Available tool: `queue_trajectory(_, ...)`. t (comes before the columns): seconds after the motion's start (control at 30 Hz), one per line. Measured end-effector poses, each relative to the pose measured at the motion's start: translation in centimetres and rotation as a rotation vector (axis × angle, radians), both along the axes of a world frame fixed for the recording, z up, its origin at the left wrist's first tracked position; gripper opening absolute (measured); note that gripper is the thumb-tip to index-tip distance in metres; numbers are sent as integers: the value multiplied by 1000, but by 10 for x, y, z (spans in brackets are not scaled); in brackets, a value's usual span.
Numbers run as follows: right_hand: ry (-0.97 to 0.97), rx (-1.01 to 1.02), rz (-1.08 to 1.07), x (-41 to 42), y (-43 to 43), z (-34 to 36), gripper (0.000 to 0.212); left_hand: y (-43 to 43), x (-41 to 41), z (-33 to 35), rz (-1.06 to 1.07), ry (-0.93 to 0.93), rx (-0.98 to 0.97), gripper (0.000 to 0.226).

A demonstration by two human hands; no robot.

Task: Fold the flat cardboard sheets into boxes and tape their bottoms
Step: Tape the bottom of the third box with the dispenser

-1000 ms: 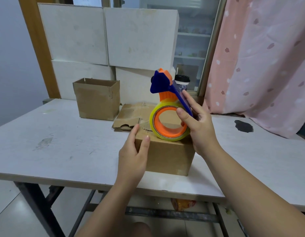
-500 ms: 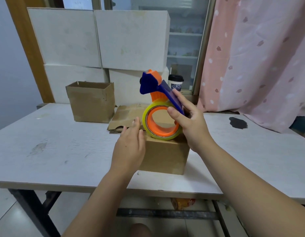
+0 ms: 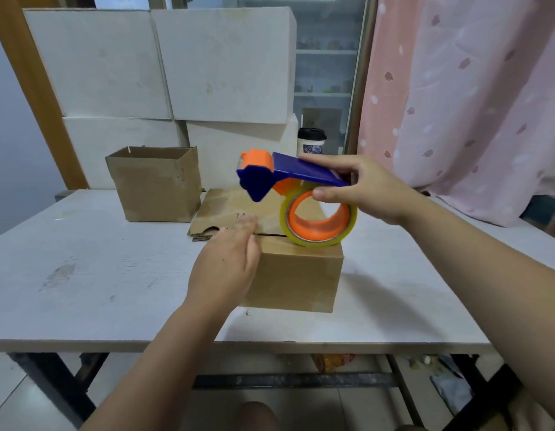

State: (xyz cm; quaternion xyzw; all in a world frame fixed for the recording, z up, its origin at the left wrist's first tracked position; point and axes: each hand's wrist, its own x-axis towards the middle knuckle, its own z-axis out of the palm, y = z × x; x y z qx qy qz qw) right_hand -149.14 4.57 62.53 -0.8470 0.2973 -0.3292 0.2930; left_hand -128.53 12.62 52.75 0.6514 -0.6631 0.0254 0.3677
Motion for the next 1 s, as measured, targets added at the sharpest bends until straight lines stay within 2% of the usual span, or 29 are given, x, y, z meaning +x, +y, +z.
queue_trajectory(0.07,-34,6,-15,-6,1,-7,51,0,-3,-1,-23,-4,-17,42)
queue_trajectory(0.13,-156,28,-44,-7,3,-20,51,1,-6,-2,-26,-8,-21,44)
queue_trajectory(0.23,-425,119,-51,-8,5,-49,59,2,-7,-4,-48,-54,24,77)
queue_trajectory(0.3,-532,177,-48,-10,8,-57,63,1,-5,-3,-42,-105,35,92)
queue_trajectory(0.37,-521,167,-49,-12,10,-54,62,1,-6,-2,-28,-138,11,95)
queue_trajectory(0.43,-427,128,-63,-15,11,-44,61,2,-7,-1,-26,-152,-15,92)
queue_trajectory(0.57,-260,69,-61,-20,12,-23,57,1,-9,-3,-1,-182,19,93)
queue_trajectory(0.7,-188,50,-68,-41,12,-11,50,1,-12,-1,18,-211,38,96)
queue_trajectory(0.87,-221,111,-45,-56,10,-14,48,1,-19,-2,1,-235,33,96)
queue_trajectory(1.0,-387,221,-54,-61,6,-35,58,0,-18,-4,14,-239,41,98)
